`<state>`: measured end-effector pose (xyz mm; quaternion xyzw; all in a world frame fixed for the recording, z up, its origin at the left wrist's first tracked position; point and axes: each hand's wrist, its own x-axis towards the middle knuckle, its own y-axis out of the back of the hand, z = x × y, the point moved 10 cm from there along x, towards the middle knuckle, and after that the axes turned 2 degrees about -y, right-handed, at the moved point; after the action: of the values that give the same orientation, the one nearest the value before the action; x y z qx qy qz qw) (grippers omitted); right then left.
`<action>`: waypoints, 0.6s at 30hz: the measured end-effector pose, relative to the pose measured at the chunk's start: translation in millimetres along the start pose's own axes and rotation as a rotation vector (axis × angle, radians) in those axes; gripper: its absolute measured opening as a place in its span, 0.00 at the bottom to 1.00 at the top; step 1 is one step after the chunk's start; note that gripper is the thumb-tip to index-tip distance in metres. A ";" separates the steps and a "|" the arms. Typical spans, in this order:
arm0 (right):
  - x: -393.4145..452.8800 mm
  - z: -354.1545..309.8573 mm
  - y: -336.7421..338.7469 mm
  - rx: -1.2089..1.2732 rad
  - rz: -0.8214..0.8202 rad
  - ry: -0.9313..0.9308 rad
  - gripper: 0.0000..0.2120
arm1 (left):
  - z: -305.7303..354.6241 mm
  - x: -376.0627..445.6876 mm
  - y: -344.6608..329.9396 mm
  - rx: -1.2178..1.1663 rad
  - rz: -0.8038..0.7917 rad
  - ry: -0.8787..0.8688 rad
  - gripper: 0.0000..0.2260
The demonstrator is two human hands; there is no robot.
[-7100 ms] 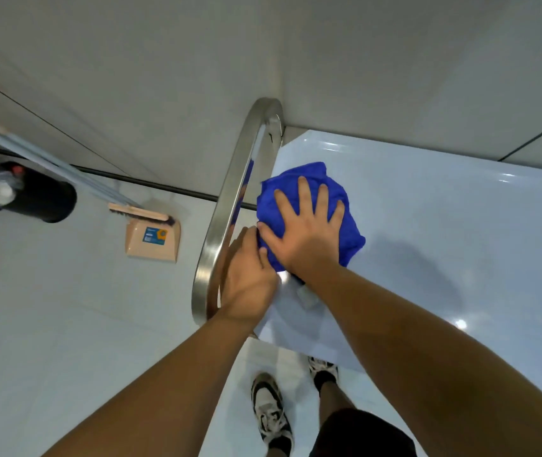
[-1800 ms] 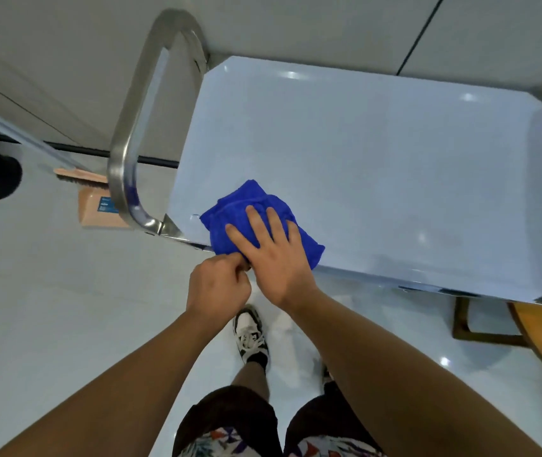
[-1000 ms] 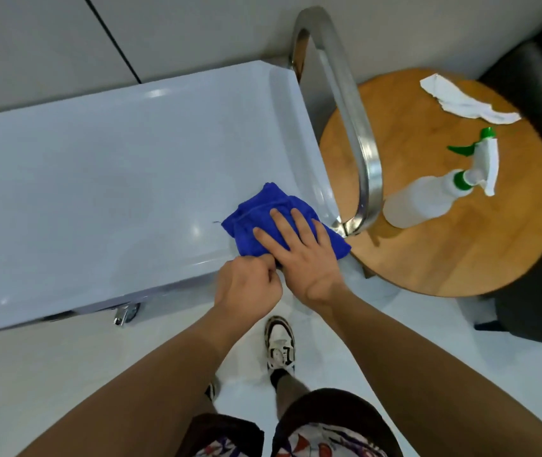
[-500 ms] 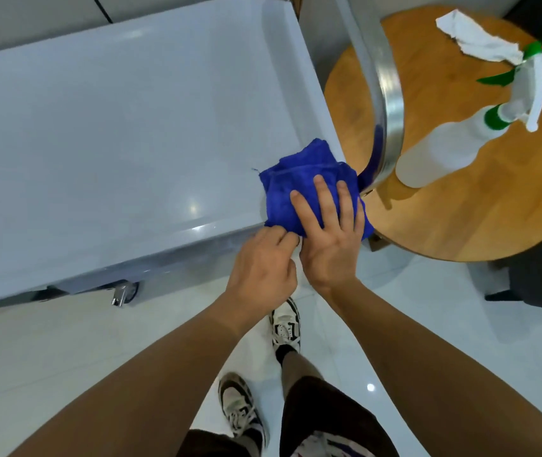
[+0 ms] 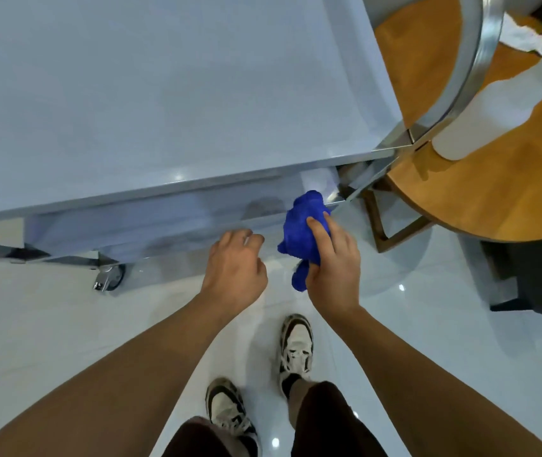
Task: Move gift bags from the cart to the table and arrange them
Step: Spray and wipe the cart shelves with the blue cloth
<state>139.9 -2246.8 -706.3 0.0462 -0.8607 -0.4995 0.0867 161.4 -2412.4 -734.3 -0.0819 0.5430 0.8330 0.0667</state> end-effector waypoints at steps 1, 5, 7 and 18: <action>3.7 5.3 -7.1 -0.022 -0.006 -0.002 0.41 | -5.2 5.8 -7.3 0.008 0.008 -0.002 0.19; 31.8 23.2 -19.2 -0.101 0.077 0.000 0.42 | -12.9 37.6 -31.9 0.046 0.068 -0.016 0.17; 49.9 29.0 -20.4 -0.169 0.143 0.015 0.41 | -10.8 57.4 -38.6 0.104 0.117 -0.042 0.16; 129.6 83.7 -146.8 -0.300 -0.094 -0.016 0.40 | -46.0 202.2 -59.9 0.285 0.308 -0.124 0.28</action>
<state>-4.6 -2270.0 -861.1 0.0690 -0.7740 -0.6263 0.0626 -21.4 -2426.1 -848.3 0.0639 0.6562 0.7517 -0.0173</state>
